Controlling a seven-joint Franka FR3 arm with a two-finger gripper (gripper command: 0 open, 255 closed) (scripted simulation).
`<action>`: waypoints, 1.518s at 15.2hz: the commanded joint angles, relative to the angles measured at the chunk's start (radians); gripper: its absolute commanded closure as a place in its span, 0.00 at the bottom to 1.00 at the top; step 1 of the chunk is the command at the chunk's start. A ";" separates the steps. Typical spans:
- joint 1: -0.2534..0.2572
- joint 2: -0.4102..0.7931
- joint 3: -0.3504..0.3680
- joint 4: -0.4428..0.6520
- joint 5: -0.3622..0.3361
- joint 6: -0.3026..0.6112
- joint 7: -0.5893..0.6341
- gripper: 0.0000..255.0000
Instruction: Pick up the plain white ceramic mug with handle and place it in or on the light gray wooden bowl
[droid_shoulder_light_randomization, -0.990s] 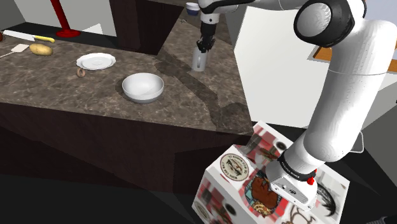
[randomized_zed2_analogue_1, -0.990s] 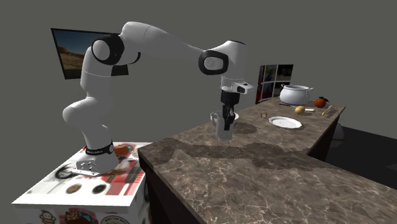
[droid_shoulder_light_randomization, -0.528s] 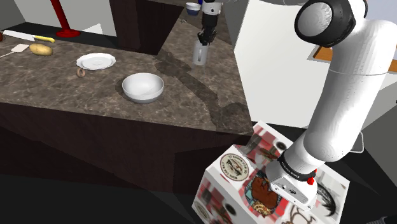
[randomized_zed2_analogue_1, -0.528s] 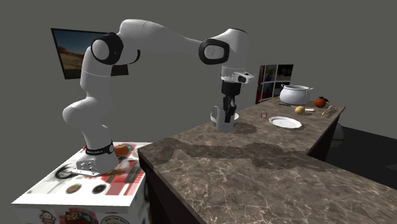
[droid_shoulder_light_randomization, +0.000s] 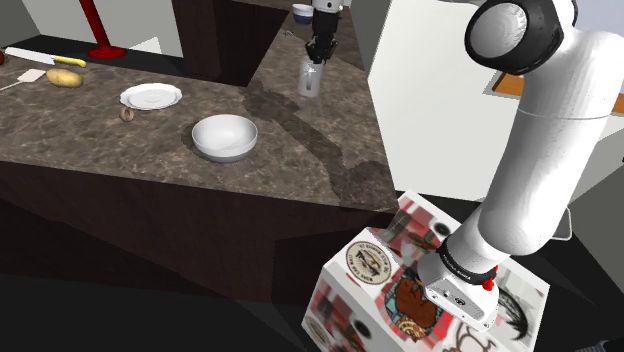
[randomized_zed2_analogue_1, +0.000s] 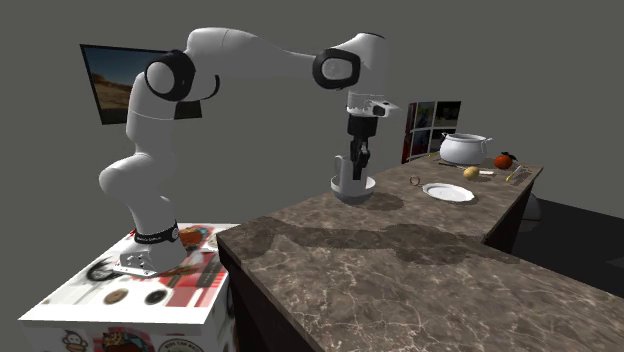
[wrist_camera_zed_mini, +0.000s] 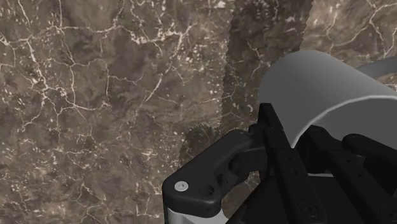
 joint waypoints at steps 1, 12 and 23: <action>0.029 0.006 0.014 0.013 -0.002 -0.007 0.043 1.00; 0.188 0.092 0.082 0.169 -0.018 -0.071 0.269 1.00; 0.356 0.388 0.123 0.668 -0.042 -0.267 0.465 1.00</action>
